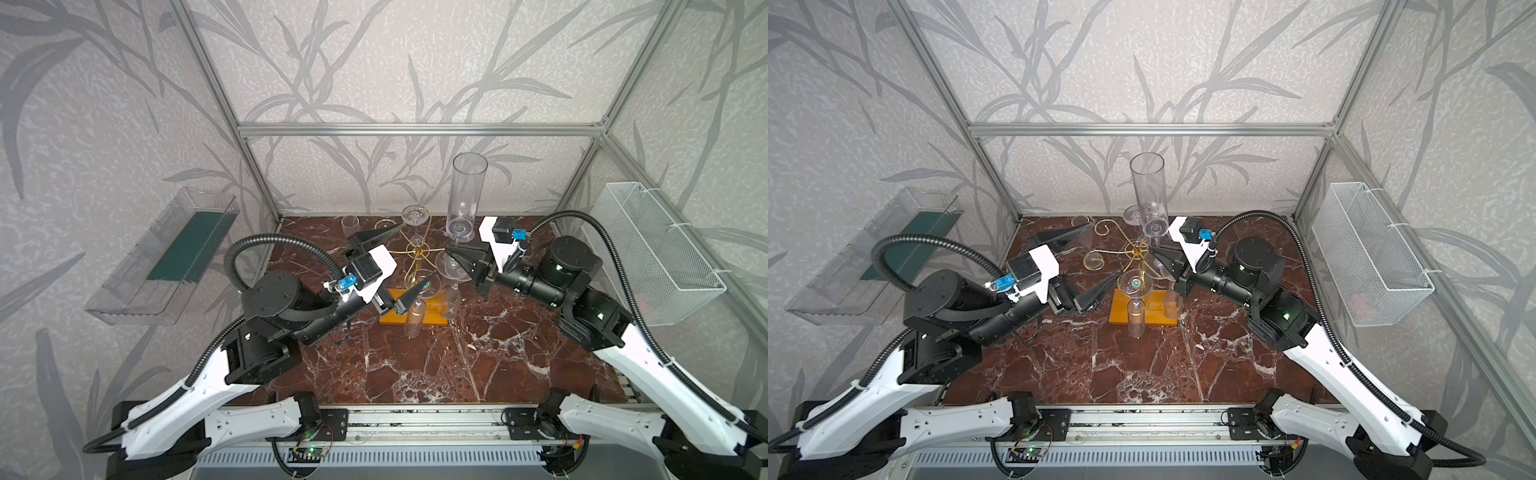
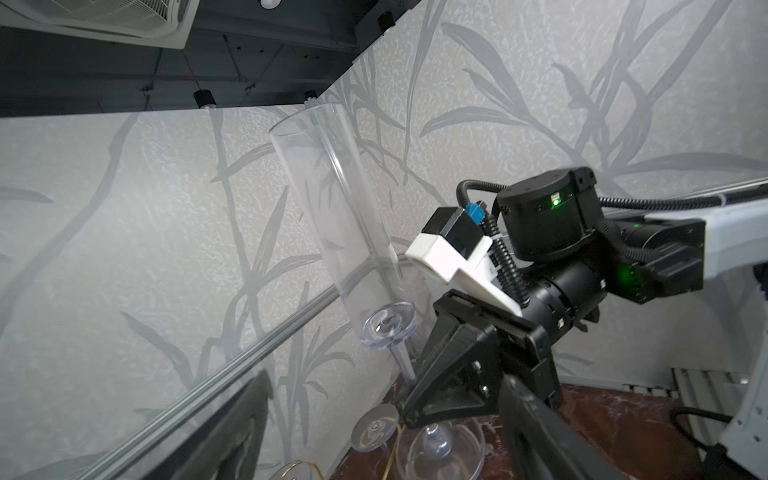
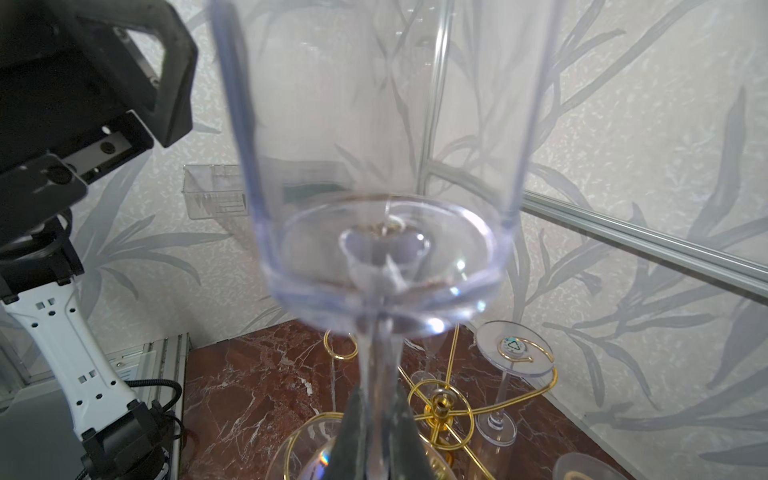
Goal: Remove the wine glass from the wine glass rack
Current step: 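Hold the glass upright with the right gripper while the left gripper reaches toward it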
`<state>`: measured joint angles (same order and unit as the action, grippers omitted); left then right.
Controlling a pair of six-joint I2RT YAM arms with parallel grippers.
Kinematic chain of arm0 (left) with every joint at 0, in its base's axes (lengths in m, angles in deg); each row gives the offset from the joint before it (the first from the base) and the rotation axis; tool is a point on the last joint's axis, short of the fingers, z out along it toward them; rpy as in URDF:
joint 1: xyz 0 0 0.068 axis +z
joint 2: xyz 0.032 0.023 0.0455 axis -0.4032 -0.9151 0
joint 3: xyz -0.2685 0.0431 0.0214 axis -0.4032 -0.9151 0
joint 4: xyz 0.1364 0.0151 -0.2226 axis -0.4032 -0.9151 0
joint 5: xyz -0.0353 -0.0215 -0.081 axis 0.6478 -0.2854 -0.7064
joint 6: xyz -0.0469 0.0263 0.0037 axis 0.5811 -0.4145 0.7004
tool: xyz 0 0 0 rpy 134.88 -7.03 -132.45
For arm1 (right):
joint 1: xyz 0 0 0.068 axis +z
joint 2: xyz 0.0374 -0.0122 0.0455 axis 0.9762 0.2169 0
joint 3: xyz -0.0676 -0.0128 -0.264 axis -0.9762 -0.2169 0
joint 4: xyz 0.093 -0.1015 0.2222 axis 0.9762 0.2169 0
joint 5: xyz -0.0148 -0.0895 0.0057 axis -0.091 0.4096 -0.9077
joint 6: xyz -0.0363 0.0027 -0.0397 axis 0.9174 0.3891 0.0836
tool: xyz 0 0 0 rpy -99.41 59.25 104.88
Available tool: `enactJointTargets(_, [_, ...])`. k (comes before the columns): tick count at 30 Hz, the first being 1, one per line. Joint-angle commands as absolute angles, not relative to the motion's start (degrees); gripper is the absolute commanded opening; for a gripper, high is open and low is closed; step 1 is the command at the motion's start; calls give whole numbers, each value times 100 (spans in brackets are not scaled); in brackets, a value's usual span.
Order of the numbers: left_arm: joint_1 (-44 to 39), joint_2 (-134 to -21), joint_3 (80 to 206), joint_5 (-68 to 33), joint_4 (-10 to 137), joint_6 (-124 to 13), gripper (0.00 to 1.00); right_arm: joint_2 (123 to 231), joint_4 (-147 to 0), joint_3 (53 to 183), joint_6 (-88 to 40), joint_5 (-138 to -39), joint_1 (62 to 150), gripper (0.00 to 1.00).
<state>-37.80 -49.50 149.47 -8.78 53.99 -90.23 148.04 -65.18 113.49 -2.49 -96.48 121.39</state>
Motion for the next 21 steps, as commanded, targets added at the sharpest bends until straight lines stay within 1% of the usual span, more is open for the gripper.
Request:
enactJointTargets(1, [-3451, -5147, 15175, -1579, 5512, -7415, 90, 14674, -6793, 11270, -80, -10055, 12168, 0])
enactJointTargets(5, [-2678, -5391, 15267, -2463, 5933, -6127, 89, 14683, -6773, 11252, -74, -10289, 12173, 0])
enactJointTargets(8, [-2419, -5507, 15244, -2806, 6306, -5648, 90, 14724, -6778, 11257, -90, -10518, 12177, 0])
enactJointTargets(14, [-2342, -5788, 15350, -3330, 6713, -5215, 90, 14823, -6706, 11314, -115, -10640, 12184, 0])
enactJointTargets(21, [-2333, -5978, 15467, -3488, 7008, -5042, 89, 14950, -6586, 11426, -140, -10842, 12220, 0])
